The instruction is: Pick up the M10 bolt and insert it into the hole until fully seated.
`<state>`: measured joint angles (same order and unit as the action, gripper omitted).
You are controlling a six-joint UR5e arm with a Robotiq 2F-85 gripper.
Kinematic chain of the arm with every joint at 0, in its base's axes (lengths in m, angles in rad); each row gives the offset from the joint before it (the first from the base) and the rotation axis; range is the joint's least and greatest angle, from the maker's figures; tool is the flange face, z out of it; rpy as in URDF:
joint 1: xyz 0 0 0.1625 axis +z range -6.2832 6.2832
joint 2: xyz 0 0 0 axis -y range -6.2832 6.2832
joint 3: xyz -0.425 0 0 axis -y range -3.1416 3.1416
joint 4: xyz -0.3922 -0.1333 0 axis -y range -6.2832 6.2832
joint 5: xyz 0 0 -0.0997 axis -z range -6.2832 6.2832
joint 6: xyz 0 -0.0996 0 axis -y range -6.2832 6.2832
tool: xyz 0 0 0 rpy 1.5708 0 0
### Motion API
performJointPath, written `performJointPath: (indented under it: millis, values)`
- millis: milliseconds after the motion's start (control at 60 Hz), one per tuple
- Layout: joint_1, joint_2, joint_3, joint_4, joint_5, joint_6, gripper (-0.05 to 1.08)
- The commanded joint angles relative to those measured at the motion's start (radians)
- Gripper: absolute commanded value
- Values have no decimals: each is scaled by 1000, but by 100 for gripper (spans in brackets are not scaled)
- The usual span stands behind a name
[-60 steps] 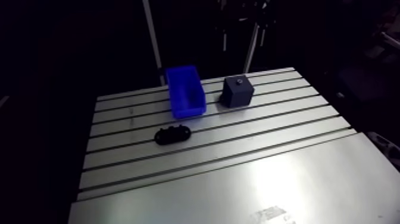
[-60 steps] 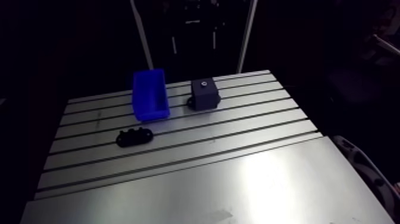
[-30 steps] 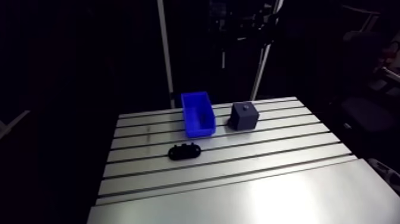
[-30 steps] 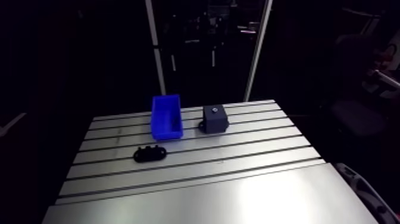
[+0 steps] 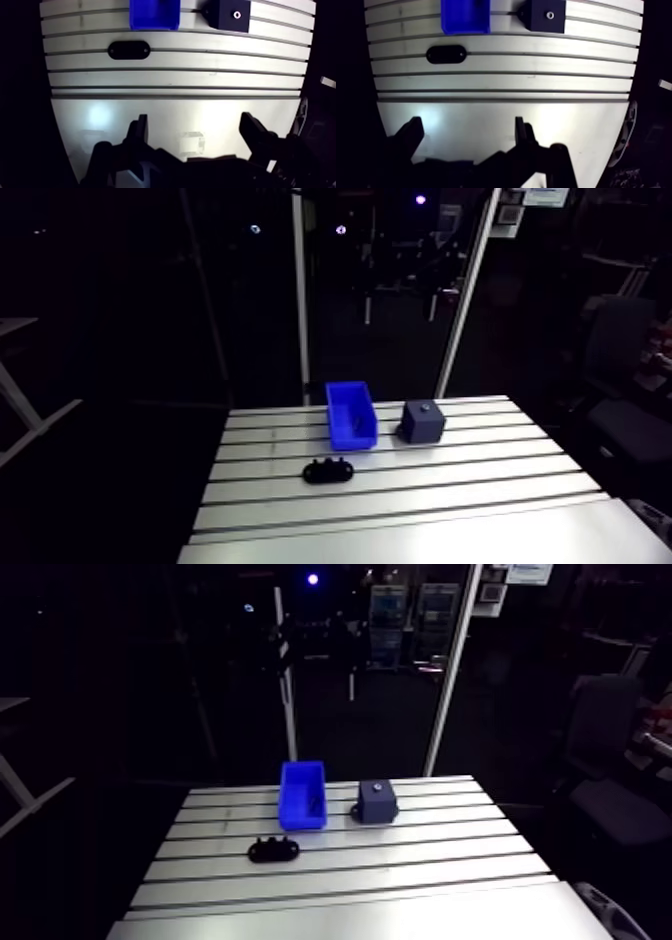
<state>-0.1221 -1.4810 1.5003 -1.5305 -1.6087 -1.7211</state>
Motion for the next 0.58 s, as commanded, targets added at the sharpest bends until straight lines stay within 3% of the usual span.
performJointPath:
  millis: [17,583]
  values:
    - [16,-55,12,21,17,11,0]
    - [16,-41,9,23,10,11,0]
